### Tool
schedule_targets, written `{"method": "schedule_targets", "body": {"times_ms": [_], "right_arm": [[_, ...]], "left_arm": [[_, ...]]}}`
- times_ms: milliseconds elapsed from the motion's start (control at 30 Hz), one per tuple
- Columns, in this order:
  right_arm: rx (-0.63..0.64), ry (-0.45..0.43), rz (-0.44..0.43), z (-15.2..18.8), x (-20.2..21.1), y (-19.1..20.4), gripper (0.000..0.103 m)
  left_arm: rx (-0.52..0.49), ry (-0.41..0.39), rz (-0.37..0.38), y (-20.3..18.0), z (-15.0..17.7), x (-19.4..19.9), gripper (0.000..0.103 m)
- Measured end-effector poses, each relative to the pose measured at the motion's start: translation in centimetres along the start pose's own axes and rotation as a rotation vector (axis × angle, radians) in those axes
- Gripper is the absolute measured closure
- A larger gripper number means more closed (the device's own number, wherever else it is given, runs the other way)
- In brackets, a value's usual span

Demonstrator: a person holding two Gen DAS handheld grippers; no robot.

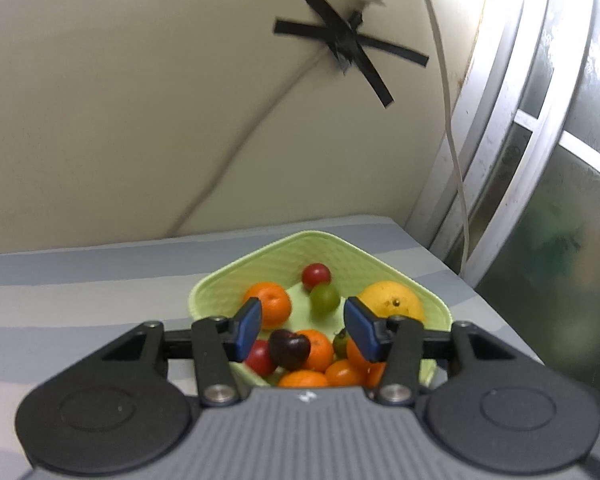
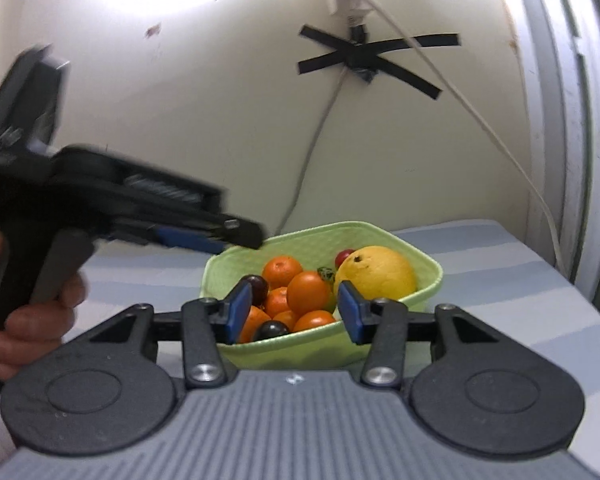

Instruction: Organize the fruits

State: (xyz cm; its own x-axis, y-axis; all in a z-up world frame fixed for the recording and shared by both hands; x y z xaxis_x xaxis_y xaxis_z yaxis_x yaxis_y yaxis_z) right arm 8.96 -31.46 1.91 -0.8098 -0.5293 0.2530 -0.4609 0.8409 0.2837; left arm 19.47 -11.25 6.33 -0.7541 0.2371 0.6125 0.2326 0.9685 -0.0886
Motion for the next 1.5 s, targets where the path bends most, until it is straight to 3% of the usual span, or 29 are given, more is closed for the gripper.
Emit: {"method": "schedule_targets", "body": {"times_ms": [233, 433, 567, 633, 867, 967, 1200, 1500], "right_arm": [[-0.193, -0.045, -0.005, 0.0, 1.5, -2.0, 0.05], [-0.269, -0.016, 0.0, 0.7, 1.0, -3.2, 0.047], [-0.226, -0.004, 0.004, 1.1, 1.2, -2.2, 0.046], [-0.197, -0.001, 0.013, 1.4, 1.6, -1.5, 0.045], [-0.196, 0.005, 0.07, 3.9, 5.1, 0.3, 0.041], [-0.168, -0.002, 0.093, 4.7, 6.1, 1.6, 0.04], [-0.02, 0.08, 0.137, 5.8, 5.6, 4.9, 0.04], [-0.054, 0.126, 0.142, 6.2, 5.1, 4.3, 0.04]], "left_arm": [[-0.016, -0.045, -0.259, -0.6, 4.5, 5.5, 0.047], [0.06, -0.005, -0.373, -0.5, 8.5, 8.8, 0.041], [0.085, 0.014, -0.436, 0.2, 10.5, 10.4, 0.036], [0.095, 0.018, -0.439, 0.7, 11.1, 11.0, 0.02], [0.103, -0.015, -0.423, 1.2, 13.1, 13.2, 0.014], [0.099, -0.021, -0.423, 1.5, 14.2, 13.9, 0.005], [0.106, -0.024, -0.413, 2.0, 16.1, 14.6, 0.0], [0.086, -0.016, -0.425, 2.1, 17.0, 14.3, 0.0]]}}
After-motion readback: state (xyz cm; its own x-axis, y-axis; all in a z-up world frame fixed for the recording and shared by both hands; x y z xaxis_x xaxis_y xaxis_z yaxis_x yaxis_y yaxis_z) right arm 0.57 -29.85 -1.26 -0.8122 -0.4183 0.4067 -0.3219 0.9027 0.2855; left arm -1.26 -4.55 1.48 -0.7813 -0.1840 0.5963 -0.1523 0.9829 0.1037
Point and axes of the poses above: each gripper's, at about its wrist camera, not at the fingertips, and x roughly against the way its jaws point, y to its left, z to its underside, the point moved 1 cm from there along -x, roughly the way its jaws point, and after that the axes turned 12 degrees about -z, right-handed, at the moved point
